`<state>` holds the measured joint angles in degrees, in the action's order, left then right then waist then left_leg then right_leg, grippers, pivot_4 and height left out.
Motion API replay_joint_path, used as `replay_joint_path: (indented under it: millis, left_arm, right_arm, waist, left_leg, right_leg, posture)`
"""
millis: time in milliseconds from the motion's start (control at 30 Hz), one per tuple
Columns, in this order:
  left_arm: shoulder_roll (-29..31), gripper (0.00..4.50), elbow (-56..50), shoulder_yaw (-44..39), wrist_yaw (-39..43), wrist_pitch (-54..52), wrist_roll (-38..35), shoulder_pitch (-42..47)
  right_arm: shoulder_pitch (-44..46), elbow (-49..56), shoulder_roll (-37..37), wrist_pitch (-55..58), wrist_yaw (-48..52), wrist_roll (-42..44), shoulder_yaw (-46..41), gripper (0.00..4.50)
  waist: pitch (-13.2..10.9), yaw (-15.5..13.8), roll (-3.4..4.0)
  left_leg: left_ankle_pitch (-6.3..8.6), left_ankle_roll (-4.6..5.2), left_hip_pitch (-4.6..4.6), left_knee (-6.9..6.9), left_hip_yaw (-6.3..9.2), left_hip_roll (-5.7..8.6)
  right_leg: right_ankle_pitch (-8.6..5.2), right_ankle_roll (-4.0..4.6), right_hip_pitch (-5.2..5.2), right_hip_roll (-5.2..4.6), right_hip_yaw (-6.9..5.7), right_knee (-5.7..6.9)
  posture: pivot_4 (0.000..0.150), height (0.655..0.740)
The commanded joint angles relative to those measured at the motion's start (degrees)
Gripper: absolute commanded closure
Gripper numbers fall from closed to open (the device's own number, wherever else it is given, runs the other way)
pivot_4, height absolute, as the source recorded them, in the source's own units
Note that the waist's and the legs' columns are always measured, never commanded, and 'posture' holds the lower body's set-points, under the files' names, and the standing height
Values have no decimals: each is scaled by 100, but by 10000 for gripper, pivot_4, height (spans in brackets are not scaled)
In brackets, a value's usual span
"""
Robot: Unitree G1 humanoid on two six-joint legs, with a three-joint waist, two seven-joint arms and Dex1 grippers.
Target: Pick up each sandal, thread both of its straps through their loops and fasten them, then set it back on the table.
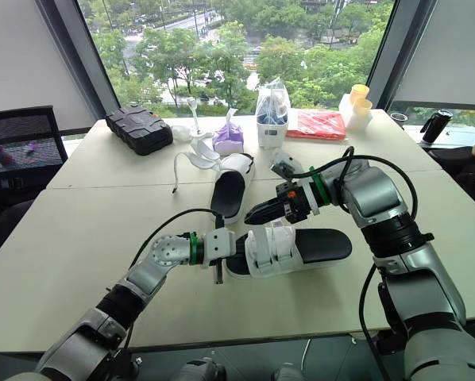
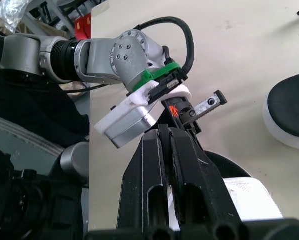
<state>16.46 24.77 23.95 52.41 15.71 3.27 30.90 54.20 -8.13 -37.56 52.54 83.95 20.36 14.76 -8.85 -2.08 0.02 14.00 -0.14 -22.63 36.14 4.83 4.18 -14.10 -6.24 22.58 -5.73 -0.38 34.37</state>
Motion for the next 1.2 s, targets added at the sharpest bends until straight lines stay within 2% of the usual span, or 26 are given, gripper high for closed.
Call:
replay_joint_path:
  millis: [33, 267, 533, 733, 933, 967, 1067, 1100, 1200]
  left_arm:
    - [192, 45000, 850, 517, 200, -291, 627, -358]
    - [224, 45000, 886, 534, 180, -243, 663, -401]
    - [243, 45000, 752, 560, 196, -322, 657, -446]
    - [255, 45000, 608, 567, 192, -416, 644, -464]
    - [276, 45000, 508, 555, 194, -461, 656, -516]
    - [282, 45000, 483, 553, 196, -474, 659, -527]
    - [297, 45000, 419, 544, 213, -513, 652, -549]
    - [302, 45000, 402, 541, 219, -524, 648, -553]
    - [314, 45000, 350, 535, 233, -552, 635, -567]
  right_arm:
    - [475, -361, 121, -297, -141, 44, -219, 44869]
    - [695, -1805, 540, -1303, -252, -467, 108, 44869]
    - [1114, -3689, 998, -2189, -369, -967, 77, 44869]
    - [824, -4184, 1034, -2783, -212, -1548, 448, 44869]
    - [483, -4209, 1047, -3368, -231, -1980, 710, 44869]
    - [462, -4195, 1065, -3382, -238, -1987, 699, 38119]
    - [422, -4184, 1133, -3522, -385, -2058, 617, 25633]
    - [404, -4180, 1154, -3623, -495, -2110, 596, 19554]
    - [343, -4287, 1161, -4376, -1207, -2528, 680, 4986]
  waist:
    - [0, 1, 0]
    - [1, 9, 1]
    - [4, 70, 6]
    - [6, 135, 8]
    - [35, 134, 16]
    - [41, 135, 16]
    - [47, 135, 14]
    - [48, 134, 15]
    - [51, 135, 16]
  left_leg:
    - [0, 0, 0, 0, 0, 0]
    - [-1, 1, 6, 0, 0, 0]
    - [-1, -1, 19, 1, 1, 1]
    - [-3, -3, 24, 8, 1, 8]
    - [-4, -5, 35, 6, 2, 9]
    - [-4, -4, 35, 6, 2, 10]
    - [-4, -4, 35, 1, 2, 10]
    - [-4, -4, 35, -3, 2, 12]
    - [-4, -4, 35, -11, 5, 12]
  right_leg:
    - [0, 0, 0, 0, 0, 0]
    - [10, -10, 2, 7, 0, 5]
    - [12, -7, 0, 12, 6, 23]
    - [11, -9, 0, 11, 6, 50]
    - [7, -20, -2, 14, 5, 69]
    - [7, -20, -2, 14, 5, 69]
    - [6, -21, -1, 13, 5, 69]
    - [5, -22, 1, 12, 6, 69]
    - [1, -25, 3, 12, 6, 69]
  posture:
    - [1500, 7400]
    - [1500, 7400]
    - [1500, 7400]
    - [1500, 7400]
    - [1500, 7400]
    - [1500, 7400]
    - [1500, 7400]
    - [1500, 7400]
    - [1500, 7400]
